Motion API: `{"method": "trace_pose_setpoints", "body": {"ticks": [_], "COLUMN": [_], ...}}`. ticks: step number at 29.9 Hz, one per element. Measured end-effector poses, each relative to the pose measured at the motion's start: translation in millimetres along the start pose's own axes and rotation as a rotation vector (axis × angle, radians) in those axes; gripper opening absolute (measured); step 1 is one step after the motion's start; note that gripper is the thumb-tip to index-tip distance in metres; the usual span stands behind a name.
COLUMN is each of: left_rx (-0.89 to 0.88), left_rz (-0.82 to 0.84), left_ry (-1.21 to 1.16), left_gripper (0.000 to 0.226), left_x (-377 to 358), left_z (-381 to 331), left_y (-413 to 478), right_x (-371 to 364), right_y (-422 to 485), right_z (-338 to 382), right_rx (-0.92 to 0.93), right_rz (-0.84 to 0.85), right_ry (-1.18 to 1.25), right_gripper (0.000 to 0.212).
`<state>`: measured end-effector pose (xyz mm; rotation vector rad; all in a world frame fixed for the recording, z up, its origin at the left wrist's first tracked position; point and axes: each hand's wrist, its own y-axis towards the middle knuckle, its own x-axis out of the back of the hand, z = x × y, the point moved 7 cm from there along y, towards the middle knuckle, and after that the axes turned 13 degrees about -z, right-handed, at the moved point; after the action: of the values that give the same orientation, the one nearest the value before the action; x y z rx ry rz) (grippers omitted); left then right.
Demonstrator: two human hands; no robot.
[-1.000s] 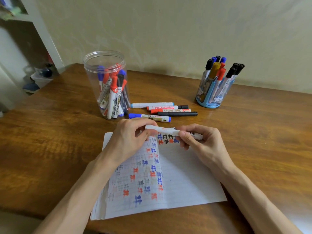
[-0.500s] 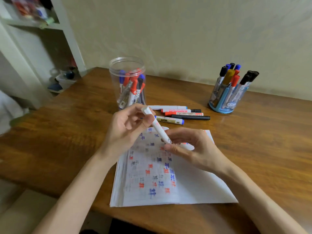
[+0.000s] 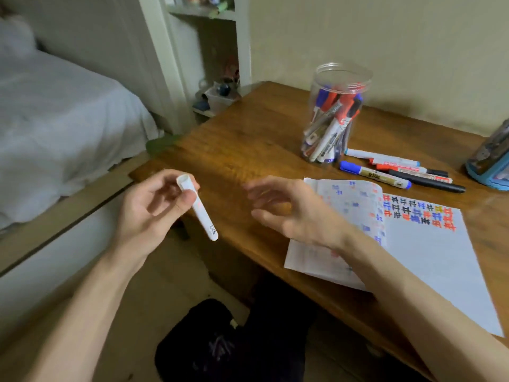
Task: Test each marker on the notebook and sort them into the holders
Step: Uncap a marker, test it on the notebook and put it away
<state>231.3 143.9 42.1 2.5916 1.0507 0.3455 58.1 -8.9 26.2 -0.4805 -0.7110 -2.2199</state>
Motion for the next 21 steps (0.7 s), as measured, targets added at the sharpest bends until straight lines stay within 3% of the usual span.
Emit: {"method": "trace_pose_setpoints", "body": {"ticks": [12,21], "left_rx": [0.183,0.147], "left_rz": [0.012,0.104], "left_ry": [-0.026,-0.099], "left_gripper": [0.026,0.024], "left_x": [68,-17], "left_z": [45,20], "left_y": [-73,-44], "right_x": [-82,7], "right_y": [11,5], "right_z": [42,19], "right_rx": [0.162,0.077], "right_rz": [0.161,-0.066], "right_ry": [0.041,-0.055], "right_gripper": [0.041,0.035]}}
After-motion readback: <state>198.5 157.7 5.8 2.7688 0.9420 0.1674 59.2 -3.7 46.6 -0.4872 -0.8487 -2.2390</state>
